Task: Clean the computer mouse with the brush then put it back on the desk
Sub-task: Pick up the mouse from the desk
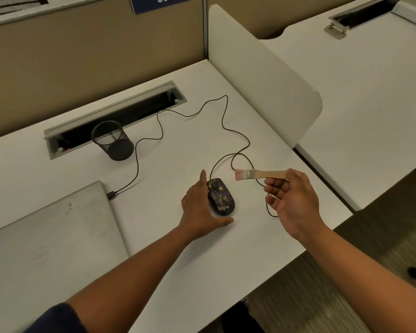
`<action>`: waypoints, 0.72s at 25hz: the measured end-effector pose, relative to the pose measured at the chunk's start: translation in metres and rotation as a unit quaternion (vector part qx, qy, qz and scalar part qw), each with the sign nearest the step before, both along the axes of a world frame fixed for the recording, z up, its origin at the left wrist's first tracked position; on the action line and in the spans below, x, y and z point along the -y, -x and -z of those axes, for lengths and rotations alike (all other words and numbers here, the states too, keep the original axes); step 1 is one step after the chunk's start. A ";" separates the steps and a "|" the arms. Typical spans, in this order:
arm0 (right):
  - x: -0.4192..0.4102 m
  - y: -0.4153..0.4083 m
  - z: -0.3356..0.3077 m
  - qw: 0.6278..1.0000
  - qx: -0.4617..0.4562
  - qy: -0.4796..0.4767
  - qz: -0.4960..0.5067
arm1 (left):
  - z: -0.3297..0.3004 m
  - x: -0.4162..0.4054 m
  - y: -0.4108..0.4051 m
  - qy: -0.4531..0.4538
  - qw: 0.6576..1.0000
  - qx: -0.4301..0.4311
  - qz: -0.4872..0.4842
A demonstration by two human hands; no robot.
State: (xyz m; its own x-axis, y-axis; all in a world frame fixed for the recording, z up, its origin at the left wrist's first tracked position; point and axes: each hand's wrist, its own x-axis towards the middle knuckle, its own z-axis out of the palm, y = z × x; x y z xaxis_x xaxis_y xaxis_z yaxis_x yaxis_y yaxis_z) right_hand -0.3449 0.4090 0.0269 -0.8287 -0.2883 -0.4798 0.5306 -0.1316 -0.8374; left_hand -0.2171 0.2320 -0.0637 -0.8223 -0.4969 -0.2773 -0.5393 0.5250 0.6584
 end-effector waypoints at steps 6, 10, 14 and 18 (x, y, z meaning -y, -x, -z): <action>-0.010 0.009 0.007 1.000 -0.009 0.009 -0.018 | 0.007 -0.004 0.005 0.006 1.000 -0.011 -0.019; -0.019 0.018 0.015 0.999 -0.008 0.009 -0.034 | 0.013 -0.004 0.008 0.008 1.000 -0.004 -0.024; -0.027 0.027 0.020 0.998 -0.001 0.012 -0.059 | 0.011 -0.005 0.012 -0.004 0.999 -0.014 -0.039; -0.036 0.021 0.014 0.997 -0.007 0.028 -0.073 | -0.006 -0.011 0.007 -0.002 0.999 -0.041 -0.006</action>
State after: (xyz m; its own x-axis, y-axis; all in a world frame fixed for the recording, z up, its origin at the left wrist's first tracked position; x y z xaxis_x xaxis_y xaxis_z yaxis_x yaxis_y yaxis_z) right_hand -0.3657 0.4446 0.0133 -0.7820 -0.4335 -0.4478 0.5359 -0.1008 -0.8382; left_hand -0.2239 0.2434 -0.0575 -0.8364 -0.5063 -0.2102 -0.4892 0.5163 0.7029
